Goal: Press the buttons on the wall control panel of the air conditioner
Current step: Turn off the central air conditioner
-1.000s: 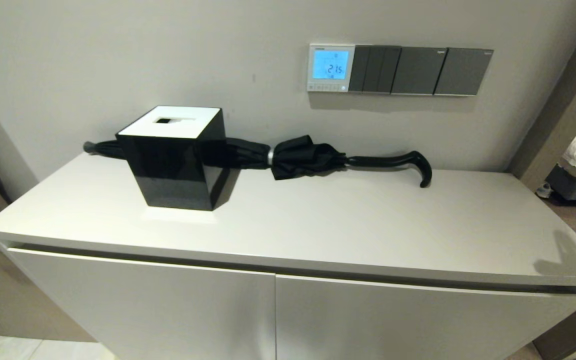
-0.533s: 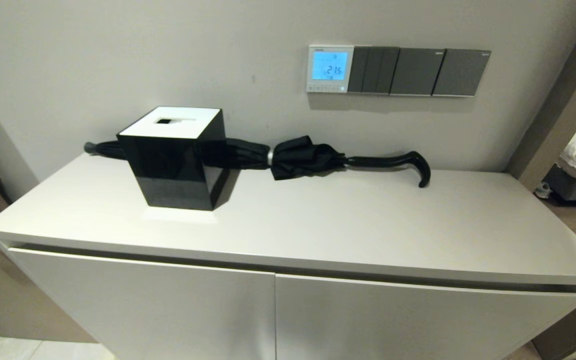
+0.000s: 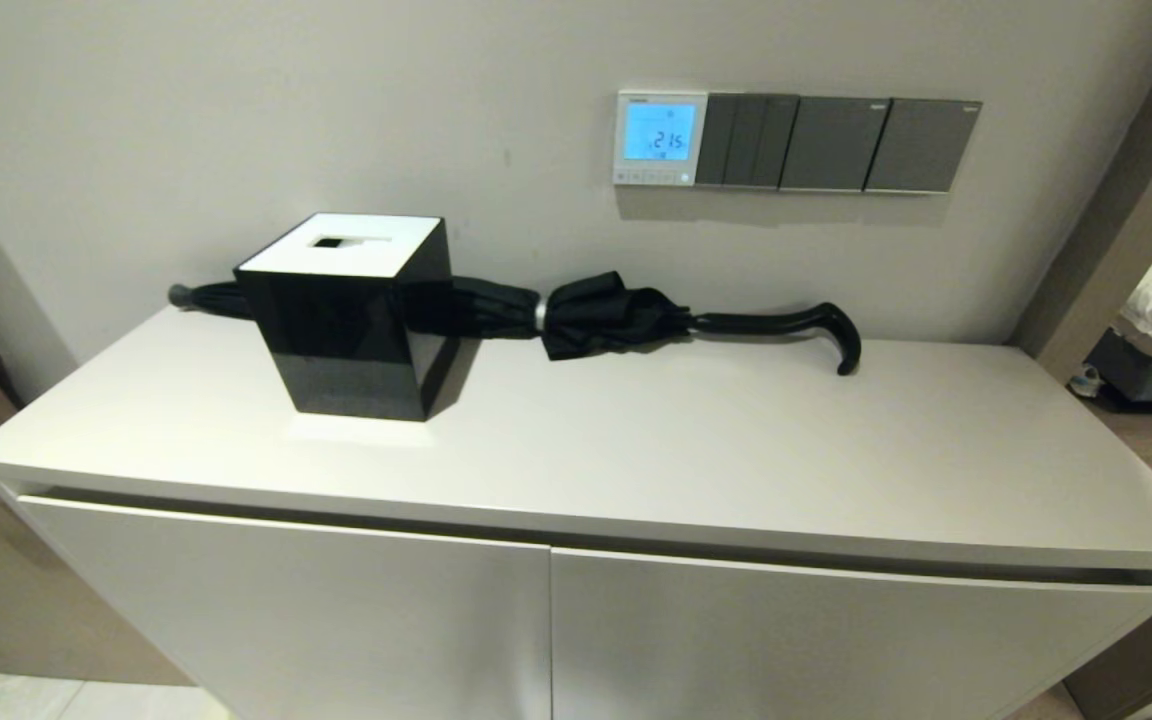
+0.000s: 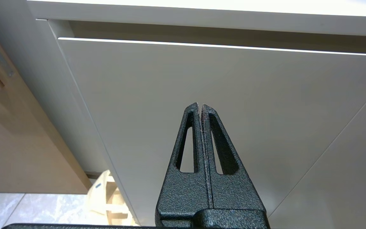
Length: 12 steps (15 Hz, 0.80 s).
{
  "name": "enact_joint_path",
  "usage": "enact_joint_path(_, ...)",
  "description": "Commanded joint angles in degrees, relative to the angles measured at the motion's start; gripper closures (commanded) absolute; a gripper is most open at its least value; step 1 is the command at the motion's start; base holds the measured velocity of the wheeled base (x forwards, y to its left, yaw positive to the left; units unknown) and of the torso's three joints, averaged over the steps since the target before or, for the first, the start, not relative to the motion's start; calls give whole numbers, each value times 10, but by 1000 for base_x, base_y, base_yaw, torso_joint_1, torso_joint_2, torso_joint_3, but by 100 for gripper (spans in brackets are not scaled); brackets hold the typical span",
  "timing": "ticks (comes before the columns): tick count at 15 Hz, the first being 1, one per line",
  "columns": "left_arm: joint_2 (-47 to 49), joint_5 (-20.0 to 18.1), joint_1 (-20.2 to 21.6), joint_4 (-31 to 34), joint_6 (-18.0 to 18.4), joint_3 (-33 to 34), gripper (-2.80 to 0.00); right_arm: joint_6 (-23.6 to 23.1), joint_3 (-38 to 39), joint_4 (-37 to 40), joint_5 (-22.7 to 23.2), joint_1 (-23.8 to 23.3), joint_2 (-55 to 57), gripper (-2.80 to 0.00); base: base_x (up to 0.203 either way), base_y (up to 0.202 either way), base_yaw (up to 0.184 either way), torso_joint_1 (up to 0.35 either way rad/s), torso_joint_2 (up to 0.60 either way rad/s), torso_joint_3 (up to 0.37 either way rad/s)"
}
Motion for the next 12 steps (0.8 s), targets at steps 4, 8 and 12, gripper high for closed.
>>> enact_joint_path(4,0,0,0,0,0,0,0,46,132,-52,190,26,-59,0,0,0,0,0,0,0)
enact_joint_path(8,0,0,0,0,0,0,0,54,201,-65,278,39,-145,0,0,0,0,0,0,0)
enact_joint_path(12,0,0,0,0,0,0,0,80,227,-46,303,40,-183,0,0,0,0,0,0,0)
